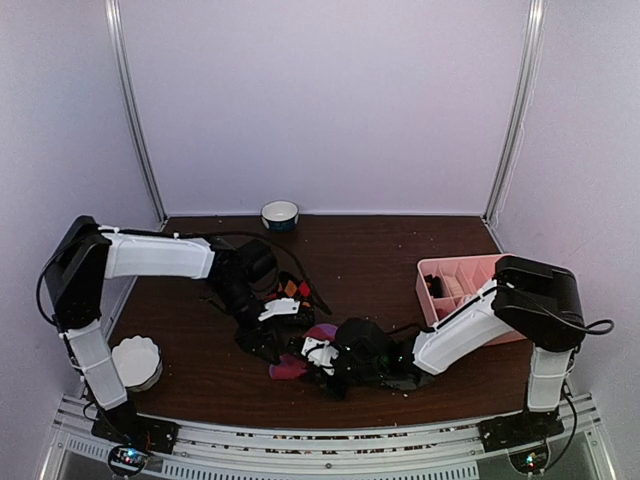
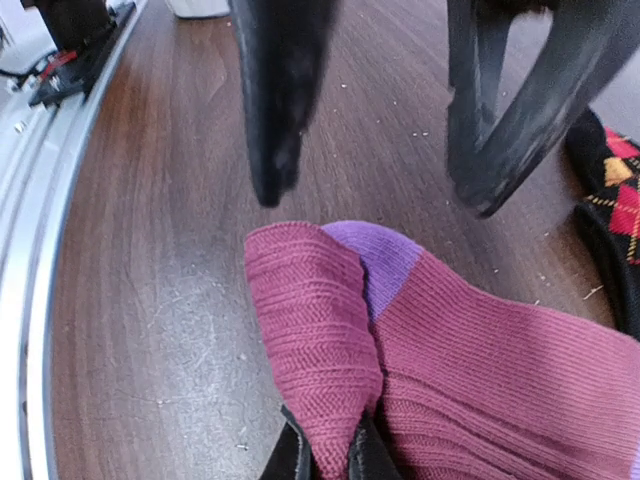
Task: Roll the socks
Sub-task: Roll the sock.
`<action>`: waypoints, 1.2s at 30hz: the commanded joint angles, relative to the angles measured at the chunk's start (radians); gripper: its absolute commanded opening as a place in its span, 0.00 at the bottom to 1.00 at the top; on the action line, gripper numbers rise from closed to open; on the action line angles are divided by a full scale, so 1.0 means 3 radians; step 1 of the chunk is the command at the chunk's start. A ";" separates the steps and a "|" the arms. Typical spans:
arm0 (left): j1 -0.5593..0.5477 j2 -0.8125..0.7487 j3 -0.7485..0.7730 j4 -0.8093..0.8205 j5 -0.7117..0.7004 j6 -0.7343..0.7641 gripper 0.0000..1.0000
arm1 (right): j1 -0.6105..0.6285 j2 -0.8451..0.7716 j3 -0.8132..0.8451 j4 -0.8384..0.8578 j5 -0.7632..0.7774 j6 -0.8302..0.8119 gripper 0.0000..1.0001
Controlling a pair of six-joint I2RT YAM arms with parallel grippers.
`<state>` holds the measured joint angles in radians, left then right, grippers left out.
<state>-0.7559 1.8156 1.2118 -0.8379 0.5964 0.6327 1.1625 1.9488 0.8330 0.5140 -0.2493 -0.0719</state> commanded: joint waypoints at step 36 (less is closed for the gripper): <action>-0.0364 0.0258 0.0059 0.0283 -0.0291 0.0550 0.00 | -0.0517 0.0267 -0.0625 0.0160 -0.0955 0.1069 0.25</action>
<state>-0.8696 1.8755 1.1831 -0.6720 0.4496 0.8078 1.0119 2.0193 0.7525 0.7383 -0.6037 0.2707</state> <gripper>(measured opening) 0.065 0.204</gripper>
